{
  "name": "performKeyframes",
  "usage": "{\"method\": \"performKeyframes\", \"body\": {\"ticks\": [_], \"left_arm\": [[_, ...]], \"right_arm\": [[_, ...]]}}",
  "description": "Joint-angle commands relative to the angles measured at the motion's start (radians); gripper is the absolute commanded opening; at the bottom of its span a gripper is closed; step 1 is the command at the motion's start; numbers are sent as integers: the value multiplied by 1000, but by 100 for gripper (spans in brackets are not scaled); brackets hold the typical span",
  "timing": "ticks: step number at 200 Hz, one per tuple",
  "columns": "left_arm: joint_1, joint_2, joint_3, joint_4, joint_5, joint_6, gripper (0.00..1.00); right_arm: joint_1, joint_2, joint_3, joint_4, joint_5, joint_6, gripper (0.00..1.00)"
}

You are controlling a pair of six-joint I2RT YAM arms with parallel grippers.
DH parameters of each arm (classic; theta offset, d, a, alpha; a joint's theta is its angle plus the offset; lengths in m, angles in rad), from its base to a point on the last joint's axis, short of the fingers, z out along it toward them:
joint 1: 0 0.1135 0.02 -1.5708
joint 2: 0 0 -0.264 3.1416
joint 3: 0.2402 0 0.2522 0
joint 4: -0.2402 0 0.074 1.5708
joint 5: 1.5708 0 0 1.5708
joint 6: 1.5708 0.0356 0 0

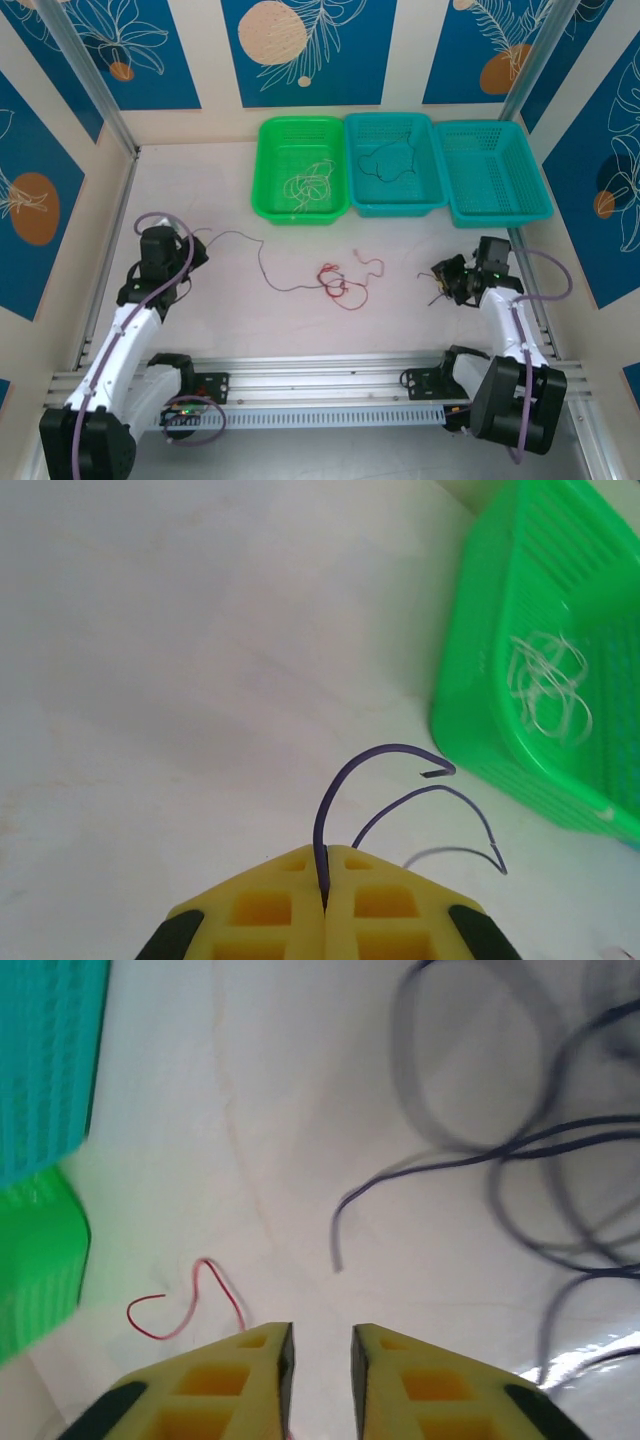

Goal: Untangle the cables

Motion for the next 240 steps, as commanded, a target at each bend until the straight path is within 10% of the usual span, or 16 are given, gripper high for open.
{"method": "performKeyframes", "body": {"ticks": [1, 73, 139, 198, 240], "left_arm": [[-8, 27, -10, 73, 164, 8, 0], [-40, 37, 64, 72, 220, 79, 0], [-100, 68, 90, 26, 201, 127, 0], [-103, 81, 73, 36, 178, 126, 0], [-101, 104, 73, 67, 192, 114, 0]], "right_arm": [[174, -54, 47, 52, -16, -84, 30], [978, 289, 370, 135, 357, -432, 41], [1151, 886, 834, -75, 282, -624, 42], [1158, 1048, 930, -189, 204, -669, 43], [1161, 1046, 893, -187, 270, -650, 10]]}}
